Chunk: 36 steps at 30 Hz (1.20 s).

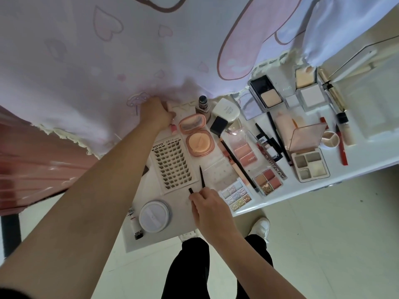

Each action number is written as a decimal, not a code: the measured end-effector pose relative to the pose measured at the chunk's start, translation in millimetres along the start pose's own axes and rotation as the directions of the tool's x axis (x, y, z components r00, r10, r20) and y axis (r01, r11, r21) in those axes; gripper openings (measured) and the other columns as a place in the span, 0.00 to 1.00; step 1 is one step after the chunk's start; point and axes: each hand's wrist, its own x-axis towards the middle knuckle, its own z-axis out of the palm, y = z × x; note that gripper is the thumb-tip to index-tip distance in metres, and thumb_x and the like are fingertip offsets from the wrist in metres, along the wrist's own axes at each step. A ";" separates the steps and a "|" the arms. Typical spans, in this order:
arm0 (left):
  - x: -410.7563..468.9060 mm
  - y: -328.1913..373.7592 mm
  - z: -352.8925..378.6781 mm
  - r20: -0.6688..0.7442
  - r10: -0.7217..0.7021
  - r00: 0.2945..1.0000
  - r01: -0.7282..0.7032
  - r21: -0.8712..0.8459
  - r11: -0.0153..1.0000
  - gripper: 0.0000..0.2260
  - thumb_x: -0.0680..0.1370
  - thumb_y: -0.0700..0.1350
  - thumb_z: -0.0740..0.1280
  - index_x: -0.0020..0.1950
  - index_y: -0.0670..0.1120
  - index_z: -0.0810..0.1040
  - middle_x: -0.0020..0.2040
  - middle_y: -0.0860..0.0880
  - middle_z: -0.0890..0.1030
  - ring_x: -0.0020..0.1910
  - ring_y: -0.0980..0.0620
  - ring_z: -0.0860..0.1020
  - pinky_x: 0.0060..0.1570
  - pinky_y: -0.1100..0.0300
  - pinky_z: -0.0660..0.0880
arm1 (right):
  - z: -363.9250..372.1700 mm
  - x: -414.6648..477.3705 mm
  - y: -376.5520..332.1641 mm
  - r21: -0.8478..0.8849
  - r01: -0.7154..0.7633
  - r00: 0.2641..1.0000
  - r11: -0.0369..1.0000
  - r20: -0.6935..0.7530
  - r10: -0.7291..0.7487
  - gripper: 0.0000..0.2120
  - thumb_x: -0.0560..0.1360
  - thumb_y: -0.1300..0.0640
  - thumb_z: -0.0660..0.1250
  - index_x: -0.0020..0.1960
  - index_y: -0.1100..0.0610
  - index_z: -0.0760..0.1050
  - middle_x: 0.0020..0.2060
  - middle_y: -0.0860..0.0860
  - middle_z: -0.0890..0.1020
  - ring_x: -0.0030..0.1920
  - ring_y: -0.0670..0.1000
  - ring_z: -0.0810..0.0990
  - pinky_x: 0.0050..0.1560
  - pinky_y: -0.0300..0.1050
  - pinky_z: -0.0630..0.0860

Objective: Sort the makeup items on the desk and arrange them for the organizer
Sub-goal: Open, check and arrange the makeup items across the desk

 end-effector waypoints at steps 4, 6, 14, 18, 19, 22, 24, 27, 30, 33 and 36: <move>-14.0 3.7 -7.7 -0.151 0.081 0.985 -0.094 -0.083 0.992 0.08 0.78 0.42 0.64 0.53 0.41 0.80 0.51 0.44 0.83 0.52 0.44 0.80 0.50 0.55 0.73 | -4.4 -2.9 4.2 0.046 -0.014 1.000 0.999 0.004 0.013 0.09 0.76 0.56 0.70 0.56 0.56 0.77 0.45 0.51 0.78 0.42 0.51 0.78 0.40 0.43 0.80; -33.4 8.8 -13.6 -0.283 0.134 0.950 -0.214 -0.273 0.938 0.10 0.78 0.41 0.61 0.54 0.45 0.80 0.50 0.48 0.83 0.48 0.50 0.80 0.51 0.56 0.76 | -9.2 -6.2 8.6 0.064 -0.035 0.999 0.997 -0.021 0.037 0.09 0.78 0.55 0.68 0.57 0.56 0.75 0.46 0.50 0.76 0.42 0.49 0.78 0.41 0.40 0.79; -67.3 11.9 -8.0 0.053 0.530 0.846 -0.518 -0.152 0.842 0.14 0.81 0.54 0.65 0.64 0.50 0.80 0.56 0.52 0.83 0.53 0.55 0.79 0.53 0.63 0.75 | -10.2 -8.8 15.3 0.018 -0.090 0.996 0.996 0.016 0.090 0.08 0.78 0.60 0.68 0.57 0.58 0.77 0.45 0.51 0.77 0.37 0.48 0.76 0.38 0.43 0.80; -59.2 8.3 -10.6 0.089 0.520 0.849 -0.508 -0.132 0.851 0.15 0.81 0.56 0.65 0.63 0.51 0.81 0.56 0.53 0.83 0.53 0.55 0.80 0.53 0.63 0.74 | -9.9 -8.3 14.9 0.026 -0.081 0.995 0.996 0.066 0.079 0.10 0.79 0.59 0.66 0.60 0.57 0.76 0.46 0.52 0.76 0.40 0.51 0.78 0.41 0.45 0.81; -57.3 8.8 -12.3 0.101 0.515 0.851 -0.505 -0.112 0.856 0.15 0.81 0.57 0.65 0.63 0.52 0.81 0.55 0.54 0.83 0.52 0.55 0.80 0.54 0.59 0.75 | -12.1 -8.4 15.1 0.037 -0.082 0.994 0.996 0.079 0.079 0.10 0.80 0.59 0.66 0.60 0.57 0.76 0.47 0.52 0.76 0.41 0.51 0.78 0.43 0.45 0.81; -56.3 13.5 -14.1 0.087 0.504 0.859 -0.500 -0.060 0.864 0.15 0.80 0.56 0.66 0.62 0.50 0.81 0.55 0.52 0.82 0.51 0.54 0.79 0.54 0.54 0.76 | -30.3 -3.3 16.1 0.093 -0.107 0.991 0.990 0.089 0.099 0.13 0.82 0.54 0.63 0.65 0.55 0.75 0.52 0.51 0.77 0.45 0.50 0.80 0.49 0.42 0.79; -59.6 16.1 -10.9 0.048 0.501 0.864 -0.499 -0.047 0.865 0.15 0.80 0.54 0.66 0.61 0.47 0.80 0.55 0.49 0.81 0.50 0.52 0.79 0.52 0.54 0.76 | -50.0 12.3 22.9 0.101 -0.125 0.992 0.987 0.014 0.124 0.15 0.82 0.52 0.62 0.66 0.54 0.75 0.56 0.51 0.77 0.45 0.47 0.79 0.51 0.42 0.79; -64.8 15.3 -3.5 -0.013 0.493 0.870 -0.493 -0.067 0.867 0.12 0.81 0.50 0.66 0.59 0.46 0.82 0.53 0.49 0.82 0.49 0.51 0.78 0.52 0.55 0.75 | -79.2 56.6 43.4 -0.008 -0.115 0.980 0.993 -0.163 0.113 0.15 0.82 0.52 0.62 0.66 0.54 0.75 0.57 0.54 0.78 0.48 0.47 0.76 0.51 0.42 0.76; -64.0 11.3 0.9 -0.059 0.471 0.880 -0.474 -0.070 0.878 0.10 0.80 0.45 0.66 0.59 0.47 0.83 0.53 0.49 0.83 0.50 0.51 0.79 0.55 0.56 0.74 | -100.0 106.5 57.4 -0.178 -0.112 0.986 0.978 -0.140 0.088 0.17 0.82 0.51 0.61 0.69 0.55 0.73 0.59 0.56 0.77 0.55 0.54 0.77 0.54 0.47 0.77; -62.7 9.7 2.6 -0.078 0.454 0.887 -0.460 -0.081 0.884 0.11 0.80 0.43 0.66 0.60 0.48 0.83 0.54 0.49 0.83 0.51 0.52 0.79 0.56 0.58 0.73 | -107.4 135.5 60.5 -0.377 -0.083 0.995 0.922 -0.077 0.058 0.17 0.82 0.49 0.60 0.66 0.57 0.73 0.59 0.57 0.75 0.57 0.55 0.76 0.53 0.49 0.78; -61.2 9.3 2.4 -0.079 0.434 0.898 -0.440 -0.109 0.891 0.11 0.79 0.42 0.67 0.60 0.48 0.83 0.54 0.49 0.83 0.51 0.52 0.79 0.56 0.57 0.73 | -106.9 142.7 58.6 -0.417 -0.057 0.998 0.907 -0.035 0.047 0.17 0.82 0.48 0.61 0.64 0.57 0.75 0.59 0.56 0.76 0.57 0.55 0.75 0.51 0.48 0.77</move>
